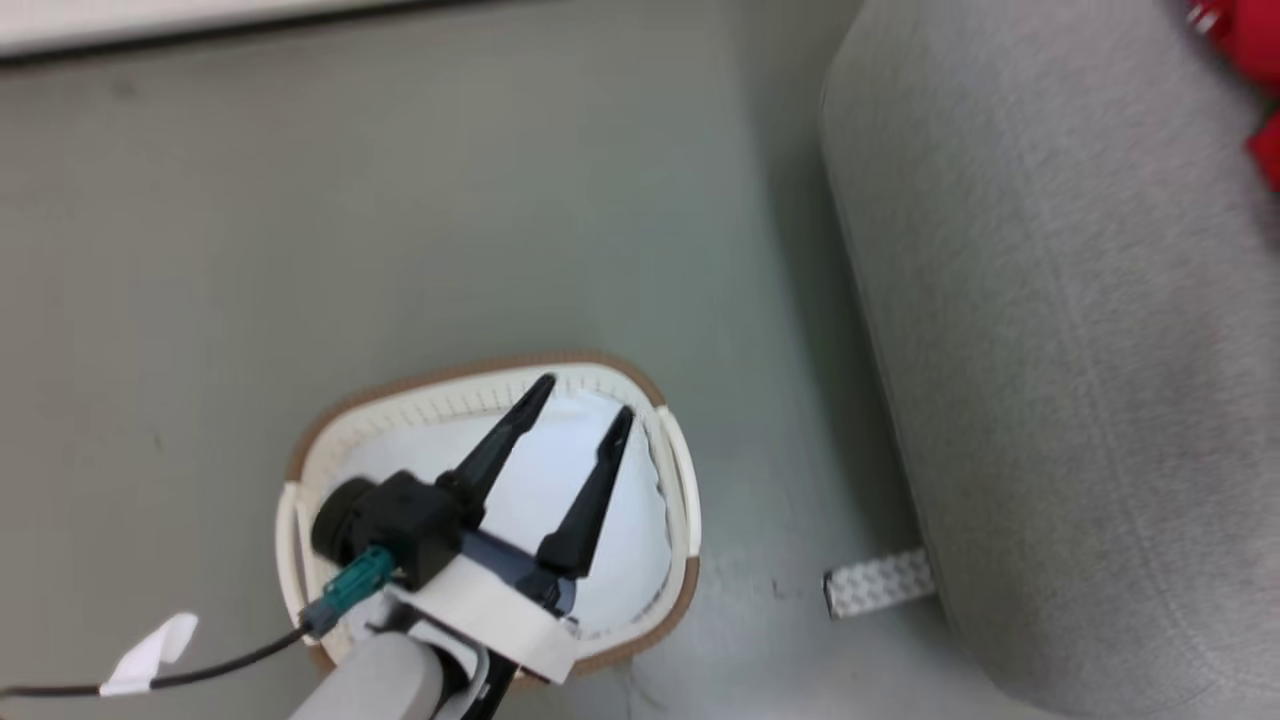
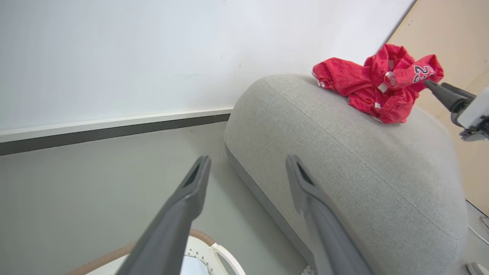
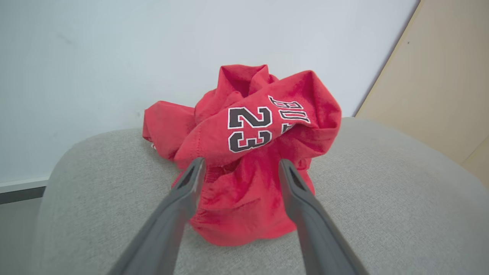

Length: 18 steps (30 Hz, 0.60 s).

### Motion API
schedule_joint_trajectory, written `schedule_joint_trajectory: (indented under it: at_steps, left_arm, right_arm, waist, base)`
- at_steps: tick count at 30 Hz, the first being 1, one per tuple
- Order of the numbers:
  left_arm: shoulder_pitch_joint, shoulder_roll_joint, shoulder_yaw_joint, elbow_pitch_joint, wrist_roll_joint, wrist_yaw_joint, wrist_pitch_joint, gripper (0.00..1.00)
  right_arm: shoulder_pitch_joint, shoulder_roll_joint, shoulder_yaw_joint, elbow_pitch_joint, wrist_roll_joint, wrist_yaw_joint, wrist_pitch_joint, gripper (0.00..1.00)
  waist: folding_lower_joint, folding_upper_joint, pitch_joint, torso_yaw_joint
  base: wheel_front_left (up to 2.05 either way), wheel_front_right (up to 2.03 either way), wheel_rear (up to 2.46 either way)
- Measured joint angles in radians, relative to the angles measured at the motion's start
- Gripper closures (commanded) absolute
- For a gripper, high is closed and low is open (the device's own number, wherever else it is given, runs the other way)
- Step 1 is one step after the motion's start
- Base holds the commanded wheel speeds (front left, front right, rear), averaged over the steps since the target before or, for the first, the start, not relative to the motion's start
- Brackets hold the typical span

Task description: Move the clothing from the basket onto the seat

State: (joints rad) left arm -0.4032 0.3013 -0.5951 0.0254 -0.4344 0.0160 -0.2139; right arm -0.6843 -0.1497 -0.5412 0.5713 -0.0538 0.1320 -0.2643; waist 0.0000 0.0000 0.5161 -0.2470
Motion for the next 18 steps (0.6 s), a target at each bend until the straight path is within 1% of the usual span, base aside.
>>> schedule_joint_trajectory:
  at_steps: [7, 11, 15, 18]
  left_arm:
    - [0.113, -0.005, 0.072, 0.064, -0.026, 0.056, -0.043, 0.00]
    - [0.204, -0.011, 0.125, 0.091, -0.032, 0.073, -0.048, 0.00]
    - [0.294, -0.030, 0.216, 0.078, -0.026, 0.081, -0.050, 0.00]
    - [0.362, -0.059, 0.283, 0.084, -0.017, 0.066, -0.050, 0.00]
  right_arm:
    - [0.229, 0.065, 0.148, -0.199, 0.054, 0.000, 0.000, 0.00]
    - [0.354, 0.077, 0.260, -0.294, 0.048, 0.000, 0.000, 0.00]
    - [0.463, 0.087, 0.340, -0.347, 0.053, 0.000, 0.000, 0.00]
    - [0.530, 0.093, 0.390, -0.349, 0.081, 0.000, 0.000, 0.00]
  waist:
    - [-0.0002, 0.0000, -0.168, 0.014]
    - [-0.0002, 0.0000, -0.263, 0.027]
    - [-0.0003, 0.0000, -0.352, 0.043]
    - [-0.0004, 0.0000, -0.411, 0.059]
  base:
    - [0.00, 0.00, 0.00]
    - [0.00, 0.00, 0.00]
    - [0.00, 0.00, 0.00]
    - [0.00, 0.00, 0.00]
